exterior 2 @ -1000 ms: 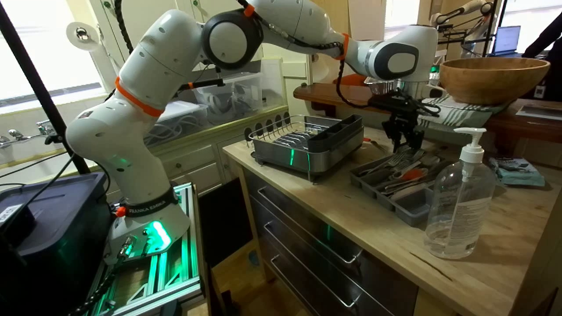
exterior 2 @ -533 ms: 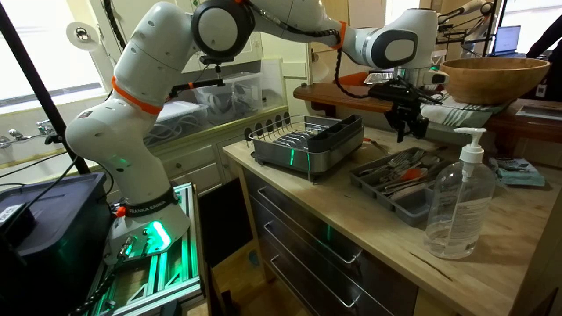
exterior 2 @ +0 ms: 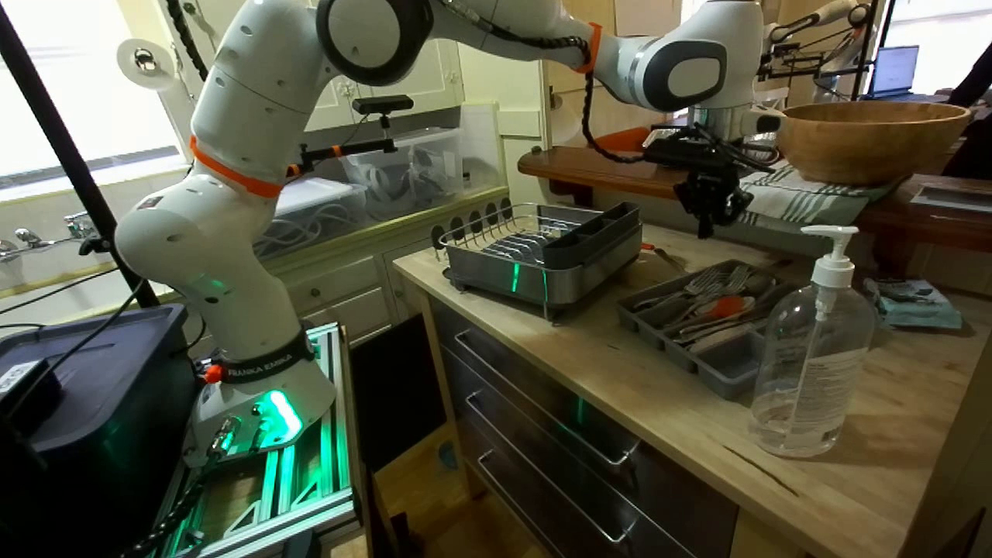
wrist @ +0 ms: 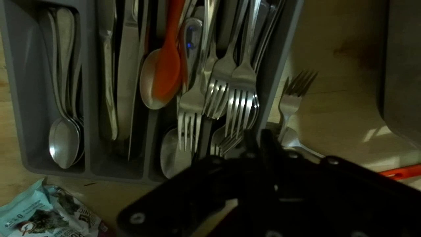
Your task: Place some cutlery on the dishrack.
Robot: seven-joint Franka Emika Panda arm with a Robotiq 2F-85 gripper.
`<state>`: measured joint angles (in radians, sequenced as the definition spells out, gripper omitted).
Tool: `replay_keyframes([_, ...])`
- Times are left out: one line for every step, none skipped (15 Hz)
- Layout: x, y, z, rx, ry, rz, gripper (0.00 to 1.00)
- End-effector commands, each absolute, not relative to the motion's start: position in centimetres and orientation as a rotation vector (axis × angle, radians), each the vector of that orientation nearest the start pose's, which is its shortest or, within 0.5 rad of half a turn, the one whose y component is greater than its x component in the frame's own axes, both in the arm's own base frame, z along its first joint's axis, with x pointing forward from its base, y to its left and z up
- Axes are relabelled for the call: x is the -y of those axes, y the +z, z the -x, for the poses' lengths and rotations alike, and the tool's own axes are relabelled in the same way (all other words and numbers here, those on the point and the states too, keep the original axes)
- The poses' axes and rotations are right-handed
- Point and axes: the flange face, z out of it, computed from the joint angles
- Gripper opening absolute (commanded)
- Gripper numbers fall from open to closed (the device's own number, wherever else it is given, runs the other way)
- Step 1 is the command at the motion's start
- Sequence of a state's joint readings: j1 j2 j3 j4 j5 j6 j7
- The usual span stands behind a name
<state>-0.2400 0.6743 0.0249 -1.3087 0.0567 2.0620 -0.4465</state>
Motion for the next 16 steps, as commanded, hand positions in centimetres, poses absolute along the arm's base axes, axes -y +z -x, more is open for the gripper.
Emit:
replay_keyframes([16.8,34.1,-71.2,0.244,-0.145,3.113,0.4])
replay_keyframes([17.2,33.6,-71.1,0.217,-0.14,3.122,0.49])
replay_keyframes([17.6,33.0,-70.9,0.211,-0.135,3.119,0.56])
replay_keyframes([18.0,32.4,-70.8,0.185,-0.131,3.127,0.62])
replay_keyframes([18.5,31.9,-70.6,0.16,-0.122,3.133,0.71])
replay_keyframes([19.0,31.1,-70.5,0.13,-0.104,3.131,0.78])
replay_keyframes([19.4,30.5,-70.4,0.1,-0.088,3.132,0.84])
replay_keyframes([19.8,29.7,-70.3,0.064,-0.065,3.131,0.93])
replay_keyframes([20.3,29.0,-70.1,0.033,-0.051,3.128,0.99])
replay_keyframes([20.7,28.4,-70.1,0.003,-0.037,3.127,1.0])
replay_keyframes([21.0,27.7,-70.1,-0.018,-0.024,3.113,1.0])
replay_keyframes([21.3,27.0,-70.2,-0.038,-0.015,3.104,1.0])
replay_keyframes([21.5,26.3,-70.3,-0.06,-0.009,3.096,1.0])
replay_keyframes([21.8,25.7,-70.5,-0.075,-0.011,3.084,1.0])
replay_keyframes([22.0,25.2,-70.6,-0.096,-0.012,3.074,1.0])
replay_keyframes([22.1,24.8,-70.8,-0.117,-0.016,3.068,0.99])
